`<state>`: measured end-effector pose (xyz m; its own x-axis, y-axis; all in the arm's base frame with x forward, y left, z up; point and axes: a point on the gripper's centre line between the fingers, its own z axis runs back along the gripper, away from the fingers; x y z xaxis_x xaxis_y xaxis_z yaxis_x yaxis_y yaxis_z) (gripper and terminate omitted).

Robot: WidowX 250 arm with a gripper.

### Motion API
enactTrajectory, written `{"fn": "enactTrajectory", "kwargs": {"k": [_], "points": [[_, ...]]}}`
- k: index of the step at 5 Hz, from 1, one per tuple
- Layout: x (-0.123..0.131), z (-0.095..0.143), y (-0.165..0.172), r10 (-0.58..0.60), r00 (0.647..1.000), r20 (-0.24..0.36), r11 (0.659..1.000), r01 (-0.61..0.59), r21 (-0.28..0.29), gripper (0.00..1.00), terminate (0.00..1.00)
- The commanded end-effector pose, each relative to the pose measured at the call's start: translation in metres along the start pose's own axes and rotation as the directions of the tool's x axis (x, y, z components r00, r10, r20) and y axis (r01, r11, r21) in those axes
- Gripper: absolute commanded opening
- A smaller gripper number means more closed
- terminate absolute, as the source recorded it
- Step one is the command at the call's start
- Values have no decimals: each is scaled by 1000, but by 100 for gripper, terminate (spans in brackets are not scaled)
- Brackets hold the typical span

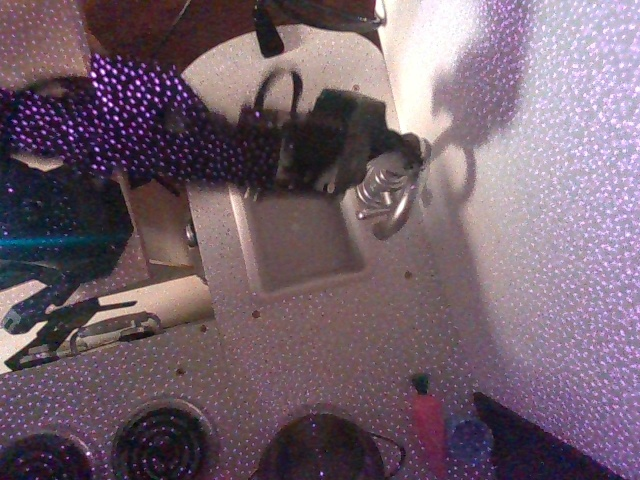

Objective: Turn faucet right

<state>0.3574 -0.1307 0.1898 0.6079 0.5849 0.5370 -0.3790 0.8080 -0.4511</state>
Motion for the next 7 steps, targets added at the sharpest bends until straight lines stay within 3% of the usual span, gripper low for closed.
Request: {"fn": "enactTrajectory", "kwargs": {"k": [1, 2, 3, 7], "points": [[-38, 27, -71, -156, 979, -135, 966, 122, -228, 100, 0], [-43, 47, -69, -91, 971, -219, 980, 48, -192, 100, 0], [-37, 61, -69, -92, 976, -196, 977, 50, -206, 100, 0], [-37, 61, -69, -92, 976, -196, 977, 50, -206, 100, 0]]}}
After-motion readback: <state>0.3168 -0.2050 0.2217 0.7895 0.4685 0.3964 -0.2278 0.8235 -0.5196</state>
